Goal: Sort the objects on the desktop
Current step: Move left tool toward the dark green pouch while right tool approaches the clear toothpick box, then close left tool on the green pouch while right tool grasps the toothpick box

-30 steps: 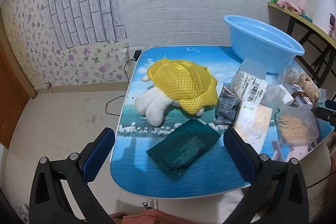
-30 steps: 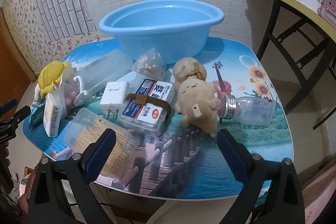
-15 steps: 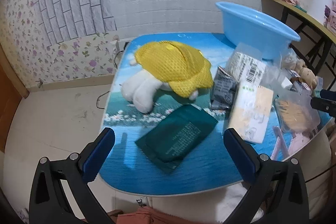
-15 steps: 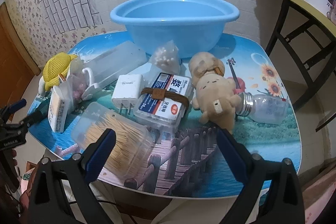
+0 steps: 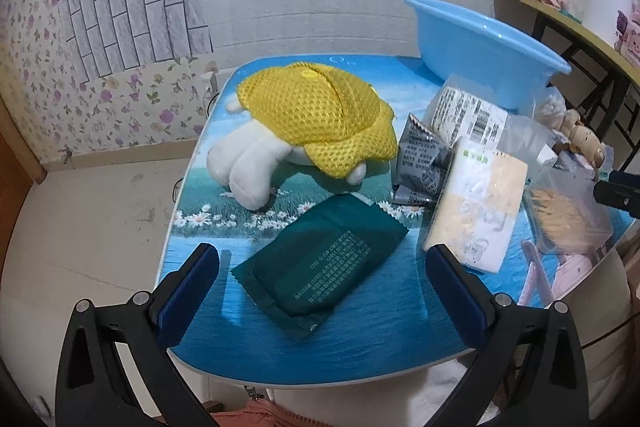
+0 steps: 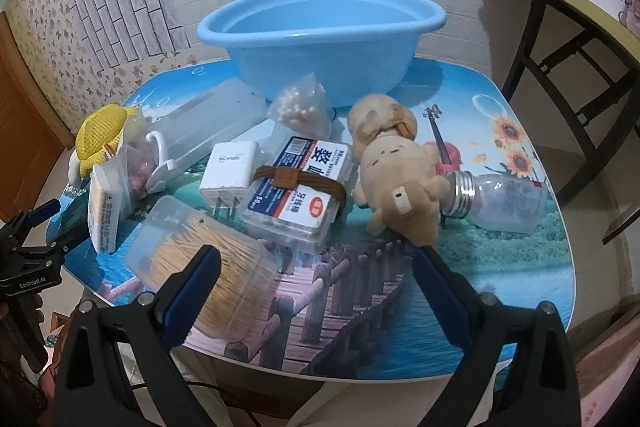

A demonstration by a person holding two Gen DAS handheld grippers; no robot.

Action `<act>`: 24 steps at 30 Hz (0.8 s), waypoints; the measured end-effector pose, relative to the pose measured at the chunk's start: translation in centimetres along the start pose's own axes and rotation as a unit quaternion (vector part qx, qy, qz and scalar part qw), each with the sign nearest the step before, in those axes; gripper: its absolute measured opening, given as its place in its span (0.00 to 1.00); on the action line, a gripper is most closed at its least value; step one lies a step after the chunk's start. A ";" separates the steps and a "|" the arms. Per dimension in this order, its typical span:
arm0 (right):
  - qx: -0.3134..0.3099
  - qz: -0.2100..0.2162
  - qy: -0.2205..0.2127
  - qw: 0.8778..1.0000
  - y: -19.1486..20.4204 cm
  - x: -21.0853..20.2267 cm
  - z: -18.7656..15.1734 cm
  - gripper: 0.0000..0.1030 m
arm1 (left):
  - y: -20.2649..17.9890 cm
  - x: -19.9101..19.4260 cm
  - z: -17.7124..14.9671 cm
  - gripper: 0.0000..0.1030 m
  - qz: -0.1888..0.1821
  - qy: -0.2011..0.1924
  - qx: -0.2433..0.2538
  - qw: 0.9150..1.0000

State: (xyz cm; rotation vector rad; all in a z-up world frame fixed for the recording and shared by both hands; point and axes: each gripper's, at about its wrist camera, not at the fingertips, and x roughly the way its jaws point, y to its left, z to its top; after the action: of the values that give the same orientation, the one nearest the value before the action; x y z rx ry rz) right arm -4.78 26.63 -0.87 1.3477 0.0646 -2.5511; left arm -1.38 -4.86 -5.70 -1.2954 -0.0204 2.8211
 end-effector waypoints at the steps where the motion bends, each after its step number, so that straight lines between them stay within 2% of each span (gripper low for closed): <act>1: 0.001 0.000 0.000 1.000 0.0 0.0 0.0 0.96 | 0.1 -0.1 0.1 1.00 -0.002 -0.002 -0.002 1.000; 7: 0.006 0.003 -0.002 1.000 -0.3 0.0 0.0 0.96 | 0.2 -0.6 0.3 1.00 -0.007 -0.009 0.006 1.000; 19: 0.004 0.018 -0.010 1.000 -1.0 -0.6 -0.1 0.96 | 0.1 0.8 -0.4 0.99 0.004 0.005 0.017 1.000; 21: 0.002 0.034 -0.009 0.999 -0.8 -0.6 -0.2 0.96 | -0.1 0.9 -0.4 0.94 0.006 0.004 0.028 1.000; 23: -0.010 0.050 -0.011 0.999 -0.2 -0.7 -0.3 0.95 | -0.3 0.8 -0.3 0.84 -0.005 0.000 0.032 0.999; 24: -0.016 0.052 -0.011 0.998 0.0 -0.8 -0.3 0.95 | -0.4 0.7 -0.2 0.75 -0.007 -0.003 0.033 0.999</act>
State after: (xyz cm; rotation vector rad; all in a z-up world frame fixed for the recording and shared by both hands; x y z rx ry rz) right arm -4.12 26.86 -0.42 1.2772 0.0289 -2.4676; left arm -1.69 -4.47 -6.39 -1.2672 0.0618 2.7889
